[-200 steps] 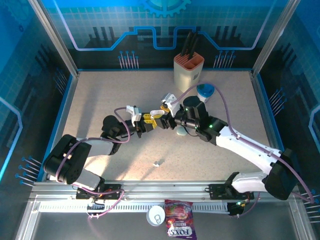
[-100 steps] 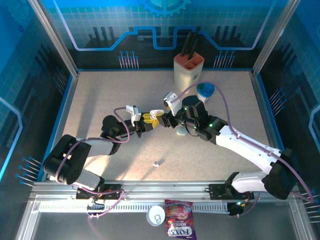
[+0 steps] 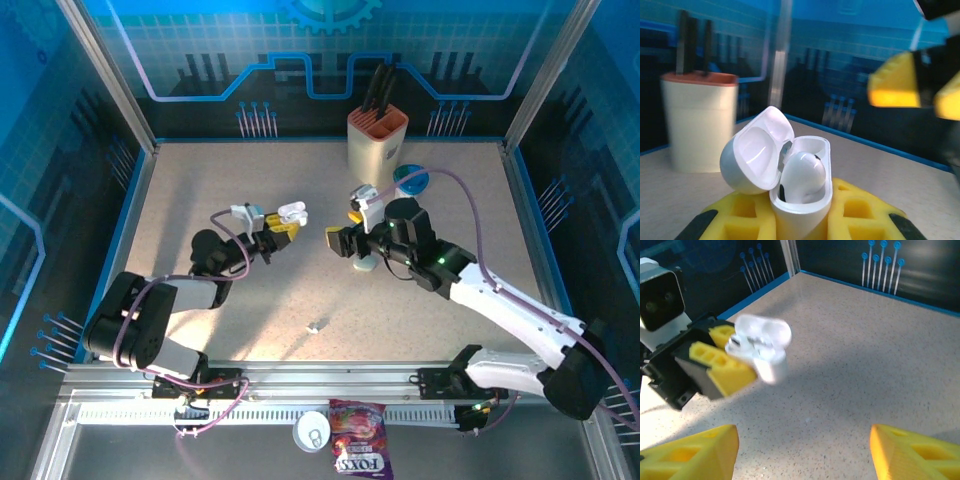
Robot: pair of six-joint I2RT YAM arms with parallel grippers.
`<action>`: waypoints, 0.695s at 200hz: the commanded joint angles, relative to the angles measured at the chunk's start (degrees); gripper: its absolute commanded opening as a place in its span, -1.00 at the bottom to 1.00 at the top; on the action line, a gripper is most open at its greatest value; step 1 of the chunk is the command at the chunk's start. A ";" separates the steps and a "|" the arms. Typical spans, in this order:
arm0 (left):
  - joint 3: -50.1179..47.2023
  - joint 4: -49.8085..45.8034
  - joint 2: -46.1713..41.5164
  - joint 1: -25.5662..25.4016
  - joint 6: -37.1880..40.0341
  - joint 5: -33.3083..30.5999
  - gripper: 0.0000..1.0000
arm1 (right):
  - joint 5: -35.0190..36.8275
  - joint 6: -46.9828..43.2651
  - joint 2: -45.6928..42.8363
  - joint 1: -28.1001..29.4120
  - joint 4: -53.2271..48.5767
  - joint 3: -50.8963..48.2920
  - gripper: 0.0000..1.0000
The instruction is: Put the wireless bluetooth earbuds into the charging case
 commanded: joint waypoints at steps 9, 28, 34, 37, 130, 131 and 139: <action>-1.39 2.07 -2.93 3.29 1.92 -6.62 -0.88 | -2.30 11.67 1.75 0.67 -6.20 -5.42 0.39; -1.45 1.95 -3.99 4.18 1.97 -7.70 -0.87 | -4.89 15.99 5.36 3.24 -8.32 -6.89 0.30; -1.50 1.94 -4.30 4.32 1.90 -8.28 -0.87 | -5.95 17.00 7.12 4.22 -8.83 -6.92 0.26; -1.54 1.88 -4.37 4.34 1.97 -8.39 -0.87 | -6.43 17.39 8.02 4.82 -8.95 -6.91 0.23; -1.71 1.24 -5.87 4.61 1.21 -7.67 -0.87 | -13.99 25.43 31.31 16.55 -18.04 1.62 0.03; -1.72 1.24 -5.87 4.60 1.20 -7.66 -0.87 | -14.07 25.46 31.37 16.60 -18.04 1.66 0.03; -1.68 1.33 -5.83 4.60 1.05 -7.61 -0.87 | -14.80 25.67 32.04 16.73 -17.93 2.11 -0.02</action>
